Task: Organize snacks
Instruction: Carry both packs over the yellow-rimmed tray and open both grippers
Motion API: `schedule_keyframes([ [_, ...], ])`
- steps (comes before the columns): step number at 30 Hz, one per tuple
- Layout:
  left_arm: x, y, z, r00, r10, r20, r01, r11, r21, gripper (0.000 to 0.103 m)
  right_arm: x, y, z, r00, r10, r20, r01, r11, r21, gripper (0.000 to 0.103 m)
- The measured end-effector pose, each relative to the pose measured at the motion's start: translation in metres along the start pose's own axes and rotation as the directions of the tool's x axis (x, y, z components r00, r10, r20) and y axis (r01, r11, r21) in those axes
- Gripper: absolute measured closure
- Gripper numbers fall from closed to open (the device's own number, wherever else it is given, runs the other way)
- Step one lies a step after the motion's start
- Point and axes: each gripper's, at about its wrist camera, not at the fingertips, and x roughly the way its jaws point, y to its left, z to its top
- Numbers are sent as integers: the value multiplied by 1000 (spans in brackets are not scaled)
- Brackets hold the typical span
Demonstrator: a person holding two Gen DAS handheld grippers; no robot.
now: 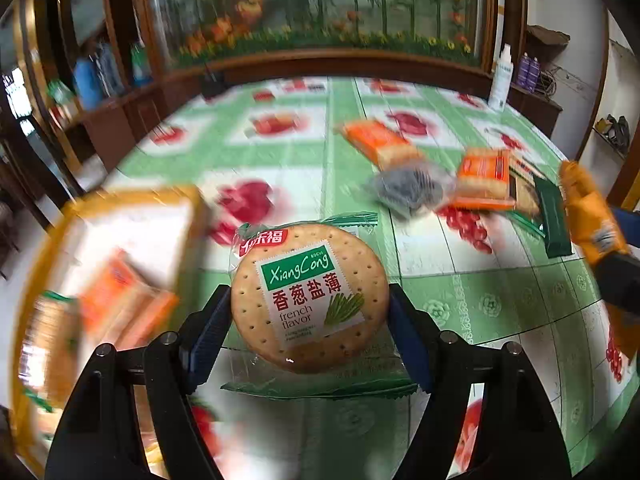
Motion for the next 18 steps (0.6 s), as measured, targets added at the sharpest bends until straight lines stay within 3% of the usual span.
schedule_keyframes([
  [6, -32, 37, 4, 994, 84, 75, -82, 996, -30, 27, 3, 17, 7, 999, 34, 13, -33, 999, -29, 30],
  [18, -54, 132, -14, 967, 244, 75, -227, 956, -187, 27, 45, 95, 36, 983, 182, -14, -182, 973, -139, 31],
])
